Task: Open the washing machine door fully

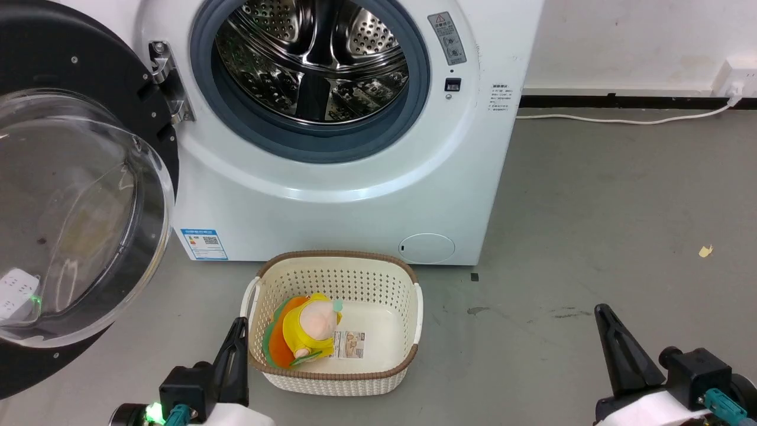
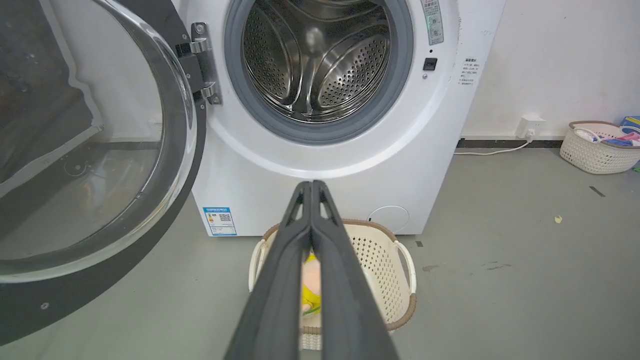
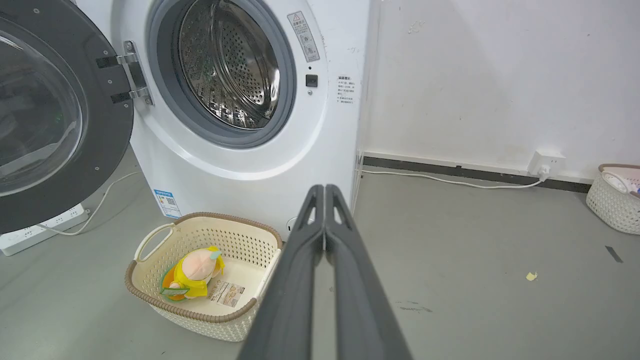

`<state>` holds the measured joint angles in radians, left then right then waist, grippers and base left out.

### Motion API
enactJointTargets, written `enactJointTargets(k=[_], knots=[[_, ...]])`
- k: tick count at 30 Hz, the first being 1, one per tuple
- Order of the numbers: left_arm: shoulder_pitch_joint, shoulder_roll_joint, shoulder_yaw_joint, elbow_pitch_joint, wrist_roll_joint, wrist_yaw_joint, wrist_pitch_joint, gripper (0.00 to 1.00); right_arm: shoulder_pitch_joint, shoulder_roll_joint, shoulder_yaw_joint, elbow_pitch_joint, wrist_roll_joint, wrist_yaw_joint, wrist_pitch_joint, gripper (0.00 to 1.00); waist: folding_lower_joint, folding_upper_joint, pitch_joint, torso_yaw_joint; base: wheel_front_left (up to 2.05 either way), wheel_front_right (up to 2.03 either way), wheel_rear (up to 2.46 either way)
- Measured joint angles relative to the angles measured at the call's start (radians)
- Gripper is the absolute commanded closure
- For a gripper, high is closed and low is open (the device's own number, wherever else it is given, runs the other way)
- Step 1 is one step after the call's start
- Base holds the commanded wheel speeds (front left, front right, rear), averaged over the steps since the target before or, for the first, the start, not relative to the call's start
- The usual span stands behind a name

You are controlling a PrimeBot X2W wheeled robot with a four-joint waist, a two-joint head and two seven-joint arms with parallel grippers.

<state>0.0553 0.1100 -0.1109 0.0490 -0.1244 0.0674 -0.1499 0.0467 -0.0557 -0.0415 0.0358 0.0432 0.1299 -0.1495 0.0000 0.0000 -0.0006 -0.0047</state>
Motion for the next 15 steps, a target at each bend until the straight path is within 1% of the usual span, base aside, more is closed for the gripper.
enactJointTargets(k=[15], knots=[[-0.015, -0.008, 0.025, -0.011, 0.025, -0.012, 0.031, 1.0, -0.014, 0.0, 0.01, -0.006, -0.01, 0.0, 0.029, 1.0, 0.0, 0.0, 0.0, 0.001, 0.0, 0.0, 0.0]])
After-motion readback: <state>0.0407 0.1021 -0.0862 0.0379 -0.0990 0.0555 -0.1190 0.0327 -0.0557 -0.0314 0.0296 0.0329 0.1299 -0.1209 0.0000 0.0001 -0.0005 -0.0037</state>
